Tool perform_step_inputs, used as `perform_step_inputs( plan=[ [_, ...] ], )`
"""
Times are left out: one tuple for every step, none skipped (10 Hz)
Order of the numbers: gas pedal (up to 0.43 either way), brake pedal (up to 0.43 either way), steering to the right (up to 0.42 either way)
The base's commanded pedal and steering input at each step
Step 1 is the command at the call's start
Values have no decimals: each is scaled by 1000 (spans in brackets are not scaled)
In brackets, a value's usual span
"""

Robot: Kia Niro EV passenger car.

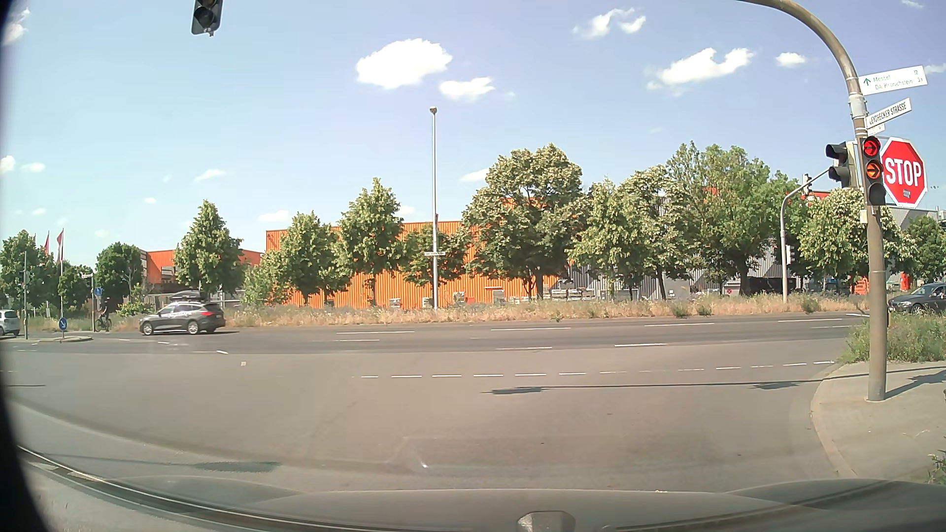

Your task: Follow the waypoints while adhering to traffic rules and regulations

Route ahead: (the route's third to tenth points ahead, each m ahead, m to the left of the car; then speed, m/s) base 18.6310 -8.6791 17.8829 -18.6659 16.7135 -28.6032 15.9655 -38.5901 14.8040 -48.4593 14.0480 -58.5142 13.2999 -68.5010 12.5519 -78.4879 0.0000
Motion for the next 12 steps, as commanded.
perform_step_inputs(
  plan=[
    [0, 244, 21],
    [0, 244, 21],
    [0, 244, 21],
    [0, 232, 21],
    [0, 24, 21],
    [0, 30, 21],
    [0, 30, 21],
    [0, 30, 21],
    [0, 30, 21],
    [0, 30, 22],
    [47, 30, 24],
    [110, 30, 29]
  ],
)
